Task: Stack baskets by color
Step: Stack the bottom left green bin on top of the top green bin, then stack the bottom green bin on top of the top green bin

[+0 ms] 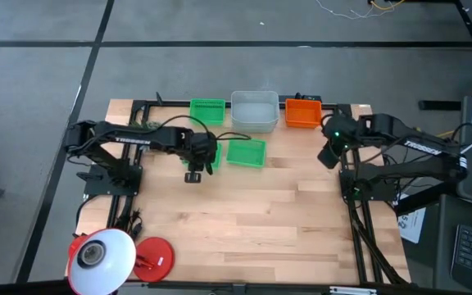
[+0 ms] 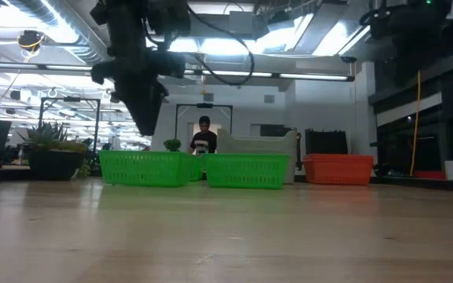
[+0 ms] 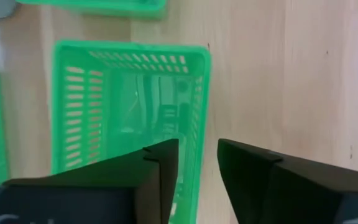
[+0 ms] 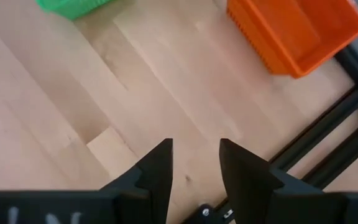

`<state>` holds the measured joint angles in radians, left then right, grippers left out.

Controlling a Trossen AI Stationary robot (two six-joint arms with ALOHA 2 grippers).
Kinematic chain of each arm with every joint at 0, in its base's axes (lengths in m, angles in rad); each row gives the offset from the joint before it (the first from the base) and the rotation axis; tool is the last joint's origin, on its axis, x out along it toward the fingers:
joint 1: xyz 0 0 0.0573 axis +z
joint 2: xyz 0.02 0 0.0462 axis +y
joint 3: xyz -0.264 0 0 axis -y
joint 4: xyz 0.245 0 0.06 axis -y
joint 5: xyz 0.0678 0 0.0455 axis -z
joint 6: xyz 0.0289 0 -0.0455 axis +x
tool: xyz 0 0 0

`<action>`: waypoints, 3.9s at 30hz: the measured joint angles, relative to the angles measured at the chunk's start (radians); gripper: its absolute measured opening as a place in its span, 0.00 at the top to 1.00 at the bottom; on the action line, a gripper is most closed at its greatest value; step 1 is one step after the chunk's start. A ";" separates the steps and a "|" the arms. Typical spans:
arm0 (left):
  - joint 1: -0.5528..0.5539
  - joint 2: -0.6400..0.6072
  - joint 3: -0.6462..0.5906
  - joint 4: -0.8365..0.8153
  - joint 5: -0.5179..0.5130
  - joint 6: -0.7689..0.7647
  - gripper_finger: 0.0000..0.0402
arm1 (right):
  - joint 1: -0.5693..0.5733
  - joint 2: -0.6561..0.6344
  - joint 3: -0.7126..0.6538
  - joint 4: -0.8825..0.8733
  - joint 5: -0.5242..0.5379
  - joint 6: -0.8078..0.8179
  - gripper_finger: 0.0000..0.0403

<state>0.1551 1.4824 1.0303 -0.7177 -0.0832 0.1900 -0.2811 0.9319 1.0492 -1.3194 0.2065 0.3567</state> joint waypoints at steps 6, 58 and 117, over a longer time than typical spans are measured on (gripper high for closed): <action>0.005 0.084 -0.001 0.011 -0.005 0.004 0.72 | 0.034 -0.059 -0.109 0.026 -0.001 0.058 0.67; 0.489 0.346 0.357 -0.009 -0.112 0.504 1.00 | 0.084 -0.082 -0.211 0.176 -0.026 0.049 0.68; -0.039 0.473 0.357 0.361 0.019 0.074 0.68 | 0.083 -0.083 -0.211 0.170 -0.018 0.053 0.67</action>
<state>0.1165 1.9550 1.3869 -0.3563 -0.0647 0.2636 -0.1978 0.8490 0.8387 -1.1492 0.1886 0.4101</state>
